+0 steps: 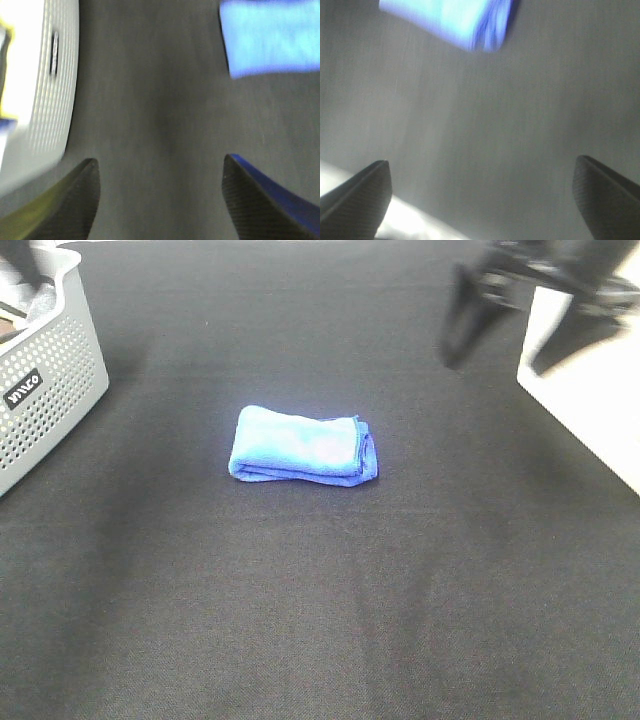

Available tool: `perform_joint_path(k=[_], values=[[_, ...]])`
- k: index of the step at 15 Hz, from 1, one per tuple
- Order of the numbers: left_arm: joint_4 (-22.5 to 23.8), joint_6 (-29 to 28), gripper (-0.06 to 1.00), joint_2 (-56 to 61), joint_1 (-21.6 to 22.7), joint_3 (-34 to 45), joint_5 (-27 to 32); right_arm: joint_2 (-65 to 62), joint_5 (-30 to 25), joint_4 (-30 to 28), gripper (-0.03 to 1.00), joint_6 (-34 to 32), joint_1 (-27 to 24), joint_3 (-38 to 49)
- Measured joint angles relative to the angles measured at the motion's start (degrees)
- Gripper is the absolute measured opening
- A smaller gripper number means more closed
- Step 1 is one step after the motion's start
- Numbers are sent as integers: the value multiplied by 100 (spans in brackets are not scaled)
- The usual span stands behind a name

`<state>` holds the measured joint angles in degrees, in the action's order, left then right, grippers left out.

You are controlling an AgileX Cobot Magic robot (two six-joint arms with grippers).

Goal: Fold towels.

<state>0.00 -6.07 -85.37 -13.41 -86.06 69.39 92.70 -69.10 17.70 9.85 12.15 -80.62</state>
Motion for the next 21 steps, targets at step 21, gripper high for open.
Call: perform_joint_path(k=[21], values=[[-143, 963, 66, 8113, 0, 5655, -682, -8325, 745, -1020, 92, 63, 0, 5139]])
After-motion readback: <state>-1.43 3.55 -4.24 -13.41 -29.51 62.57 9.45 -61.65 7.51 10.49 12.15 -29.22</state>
